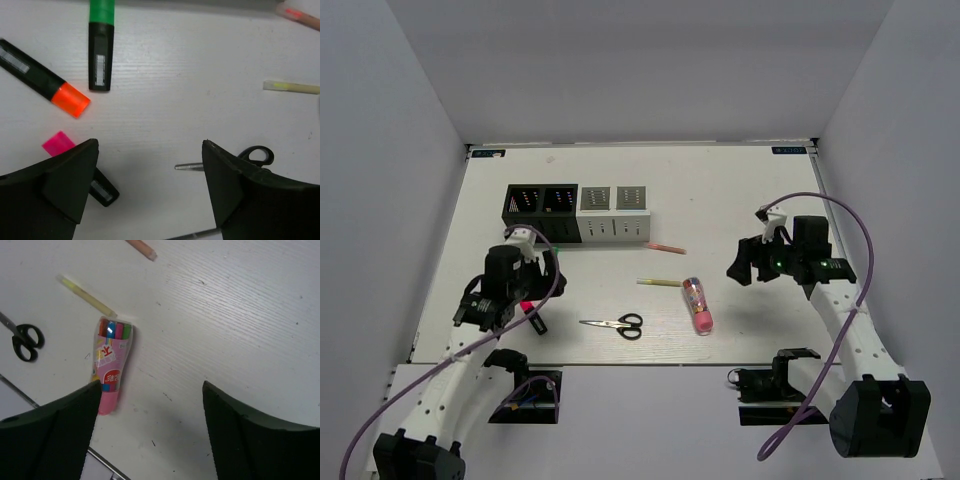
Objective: Sort the stationery into containers
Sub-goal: Pick up the pen from the center of the board, then place the pen in the storage box, then pick up the pen from the center of the board.
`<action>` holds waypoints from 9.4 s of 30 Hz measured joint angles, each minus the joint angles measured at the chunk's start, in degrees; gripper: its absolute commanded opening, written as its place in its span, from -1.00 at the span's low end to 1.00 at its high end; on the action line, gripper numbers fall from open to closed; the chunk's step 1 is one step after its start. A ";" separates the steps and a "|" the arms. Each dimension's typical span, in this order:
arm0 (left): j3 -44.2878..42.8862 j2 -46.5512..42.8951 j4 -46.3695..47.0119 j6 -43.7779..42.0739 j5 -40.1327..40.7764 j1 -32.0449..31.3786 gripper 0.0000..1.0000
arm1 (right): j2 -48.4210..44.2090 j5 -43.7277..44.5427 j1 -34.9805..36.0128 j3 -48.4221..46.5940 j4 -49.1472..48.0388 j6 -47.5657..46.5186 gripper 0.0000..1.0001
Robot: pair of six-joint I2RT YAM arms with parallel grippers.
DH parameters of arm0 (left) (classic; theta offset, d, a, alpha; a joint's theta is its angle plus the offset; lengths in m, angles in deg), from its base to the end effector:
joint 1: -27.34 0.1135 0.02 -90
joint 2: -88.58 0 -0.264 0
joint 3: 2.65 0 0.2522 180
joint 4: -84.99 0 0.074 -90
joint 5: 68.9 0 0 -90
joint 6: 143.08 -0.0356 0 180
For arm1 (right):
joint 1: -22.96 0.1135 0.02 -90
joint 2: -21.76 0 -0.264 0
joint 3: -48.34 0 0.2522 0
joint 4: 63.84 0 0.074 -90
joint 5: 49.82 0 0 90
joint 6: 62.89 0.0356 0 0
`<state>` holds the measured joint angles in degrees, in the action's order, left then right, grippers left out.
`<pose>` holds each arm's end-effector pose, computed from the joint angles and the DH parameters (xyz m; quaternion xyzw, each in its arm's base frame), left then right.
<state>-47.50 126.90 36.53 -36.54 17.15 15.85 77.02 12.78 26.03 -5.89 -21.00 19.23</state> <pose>0.1415 -0.0313 0.2327 -0.0262 0.9125 -0.1291 0.3873 0.1967 0.0270 0.2527 -0.1777 0.8810 0.2017 0.3894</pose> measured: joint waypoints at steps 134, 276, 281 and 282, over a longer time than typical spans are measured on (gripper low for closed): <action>-24.20 28.83 13.86 -4.31 25.14 -8.15 -1.00 | -2.01 -2.78 6.45 -2.93 3.39 1.27 0.07; -18.38 51.89 -4.00 34.25 20.33 15.12 -1.00 | 1.36 -3.85 8.59 -4.37 5.53 -1.88 0.29; -17.35 48.81 -5.97 31.58 18.69 15.67 -1.00 | 0.92 -3.67 8.59 -4.37 5.53 -1.92 0.17; -17.40 47.47 -6.47 30.56 18.10 15.54 -1.00 | 0.85 -3.72 8.59 -4.37 5.49 -2.25 -0.79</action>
<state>-64.90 174.37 30.06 -5.99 35.25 31.39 77.88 9.06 34.62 -10.26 -15.52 16.98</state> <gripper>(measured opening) 0.409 0.633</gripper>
